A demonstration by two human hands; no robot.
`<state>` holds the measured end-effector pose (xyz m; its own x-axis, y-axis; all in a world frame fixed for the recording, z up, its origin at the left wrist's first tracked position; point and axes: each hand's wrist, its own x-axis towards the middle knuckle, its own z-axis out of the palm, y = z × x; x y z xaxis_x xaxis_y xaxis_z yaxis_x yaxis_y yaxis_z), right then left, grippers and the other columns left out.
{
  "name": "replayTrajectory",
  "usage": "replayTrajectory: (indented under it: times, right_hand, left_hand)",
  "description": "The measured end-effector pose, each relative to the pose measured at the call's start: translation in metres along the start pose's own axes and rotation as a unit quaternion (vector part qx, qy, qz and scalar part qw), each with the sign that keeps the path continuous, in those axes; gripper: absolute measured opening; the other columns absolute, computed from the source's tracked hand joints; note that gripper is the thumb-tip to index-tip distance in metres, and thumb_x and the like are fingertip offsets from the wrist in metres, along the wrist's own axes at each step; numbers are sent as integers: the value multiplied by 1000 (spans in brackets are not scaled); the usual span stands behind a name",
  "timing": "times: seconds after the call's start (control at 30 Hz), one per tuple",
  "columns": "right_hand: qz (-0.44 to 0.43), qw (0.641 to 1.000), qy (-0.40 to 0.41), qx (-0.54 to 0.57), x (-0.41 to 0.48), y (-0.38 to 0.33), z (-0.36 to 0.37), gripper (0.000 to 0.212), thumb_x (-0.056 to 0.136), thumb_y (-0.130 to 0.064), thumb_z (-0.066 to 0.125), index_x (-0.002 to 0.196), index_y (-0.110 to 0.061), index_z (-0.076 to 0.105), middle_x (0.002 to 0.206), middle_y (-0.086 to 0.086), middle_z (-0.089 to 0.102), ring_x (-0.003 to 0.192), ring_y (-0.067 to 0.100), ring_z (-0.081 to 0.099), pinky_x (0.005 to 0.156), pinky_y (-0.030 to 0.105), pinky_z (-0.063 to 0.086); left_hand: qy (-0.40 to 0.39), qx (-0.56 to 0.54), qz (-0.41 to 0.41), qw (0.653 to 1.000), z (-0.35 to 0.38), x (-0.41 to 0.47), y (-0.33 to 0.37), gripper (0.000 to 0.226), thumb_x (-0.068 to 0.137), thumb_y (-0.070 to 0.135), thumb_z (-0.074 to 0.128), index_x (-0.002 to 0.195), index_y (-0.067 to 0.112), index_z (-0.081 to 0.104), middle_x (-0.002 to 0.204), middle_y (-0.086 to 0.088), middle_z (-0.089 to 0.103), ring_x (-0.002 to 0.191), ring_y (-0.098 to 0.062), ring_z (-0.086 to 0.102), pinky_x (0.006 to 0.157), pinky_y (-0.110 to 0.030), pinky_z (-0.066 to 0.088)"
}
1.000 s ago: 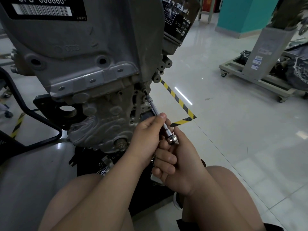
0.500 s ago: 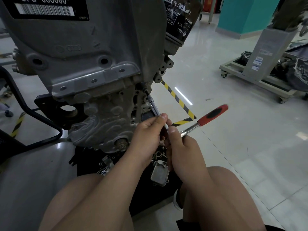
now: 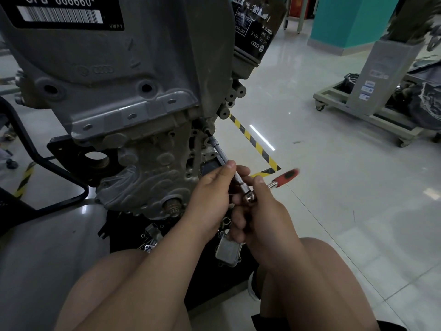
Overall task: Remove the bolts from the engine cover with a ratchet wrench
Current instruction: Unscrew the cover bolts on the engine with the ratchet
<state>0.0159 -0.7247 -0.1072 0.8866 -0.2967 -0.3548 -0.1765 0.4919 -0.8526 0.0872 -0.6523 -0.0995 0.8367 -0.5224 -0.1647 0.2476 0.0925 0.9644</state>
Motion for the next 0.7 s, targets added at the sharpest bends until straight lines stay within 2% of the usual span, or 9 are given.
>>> replayTrajectory:
  times: [0.07, 0.13, 0.3, 0.43, 0.53, 0.63, 0.7]
  right_hand:
    - [61, 994, -45, 81, 1, -2, 0, 59, 98, -59, 32, 71, -13, 56, 44, 4, 39, 33, 20, 34, 44, 25, 43]
    - [105, 981, -90, 133, 0, -3, -1, 63, 95, -64, 32, 61, -16, 55, 42, 1, 35, 31, 17, 32, 45, 24, 43]
    - [170, 935, -168, 262, -3, -6, -3, 60, 92, -65, 33, 61, -18, 50, 35, -4, 35, 24, 10, 32, 43, 20, 40]
    - [183, 920, -184, 295, -3, -5, -3, 62, 93, -65, 33, 60, -17, 51, 34, -4, 34, 24, 11, 31, 43, 19, 40]
    - [160, 942, -161, 247, -1, -4, -3, 65, 94, -66, 30, 57, -17, 51, 35, -3, 33, 24, 12, 30, 42, 20, 40]
    - [91, 987, -73, 109, 2, -2, -2, 67, 95, -65, 28, 58, -14, 51, 38, 3, 34, 28, 18, 31, 44, 24, 41]
    - [45, 999, -11, 2, 3, -2, -3, 68, 96, -64, 28, 63, -10, 54, 39, 8, 37, 30, 21, 36, 48, 29, 45]
  left_hand:
    - [4, 1, 1, 1000, 1, 1, -1, 35, 89, 49, 48, 76, 29, 74, 75, 1, 73, 60, -12, 64, 55, -25, 52]
    - [11, 0, 6, 1000, 1, 2, -2, 38, 96, 44, 46, 74, 29, 74, 76, 2, 73, 65, -11, 65, 58, -23, 53]
    - [25, -2, 8, 1000, 3, 1, -1, 42, 99, 38, 46, 68, 29, 72, 69, 4, 69, 58, -8, 60, 55, -20, 52]
    - [22, -20, 4, 1000, 2, 1, -1, 42, 99, 35, 46, 68, 27, 73, 67, 3, 68, 56, -10, 57, 58, -22, 51]
    - [12, -26, 8, 1000, 1, 1, -1, 41, 99, 29, 46, 69, 26, 73, 68, 1, 69, 58, -10, 61, 57, -22, 53]
    - [-7, -21, 18, 1000, 0, 0, -1, 39, 100, 27, 45, 71, 26, 72, 70, 1, 69, 48, -9, 55, 50, -21, 49]
    - [-17, -18, 25, 999, -1, 0, -1, 39, 100, 27, 45, 73, 26, 72, 71, 1, 69, 44, -8, 52, 48, -20, 46]
